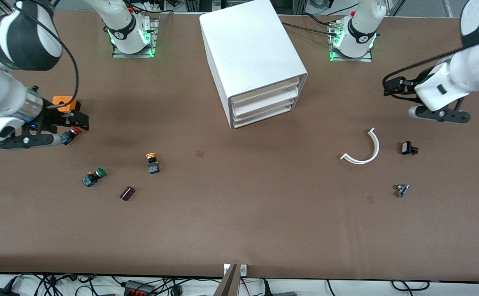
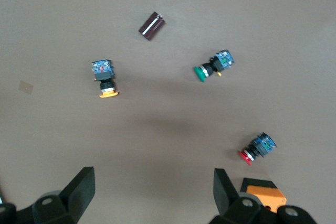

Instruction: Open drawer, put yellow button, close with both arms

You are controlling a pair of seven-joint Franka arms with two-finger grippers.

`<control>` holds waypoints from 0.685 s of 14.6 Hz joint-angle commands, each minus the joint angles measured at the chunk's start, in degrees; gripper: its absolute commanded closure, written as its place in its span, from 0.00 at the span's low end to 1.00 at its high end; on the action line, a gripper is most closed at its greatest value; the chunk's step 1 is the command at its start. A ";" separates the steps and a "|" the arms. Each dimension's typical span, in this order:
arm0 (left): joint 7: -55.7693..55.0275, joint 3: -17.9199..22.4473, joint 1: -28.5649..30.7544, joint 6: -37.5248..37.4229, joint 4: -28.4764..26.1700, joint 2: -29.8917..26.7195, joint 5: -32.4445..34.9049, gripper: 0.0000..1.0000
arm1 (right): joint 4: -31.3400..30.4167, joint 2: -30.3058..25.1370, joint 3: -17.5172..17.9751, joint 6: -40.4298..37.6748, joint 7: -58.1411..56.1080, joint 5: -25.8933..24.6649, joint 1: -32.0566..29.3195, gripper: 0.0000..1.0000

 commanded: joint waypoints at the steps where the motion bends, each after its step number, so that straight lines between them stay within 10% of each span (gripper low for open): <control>1: 1.33 0.18 -1.46 -3.53 1.40 4.46 -4.79 0.00 | 1.47 2.16 -0.08 1.15 0.40 0.28 2.28 0.00; 10: 31.09 0.27 1.00 7.50 -17.55 10.10 -45.19 0.00 | 5.87 14.46 -0.08 6.42 -1.01 5.29 5.19 0.00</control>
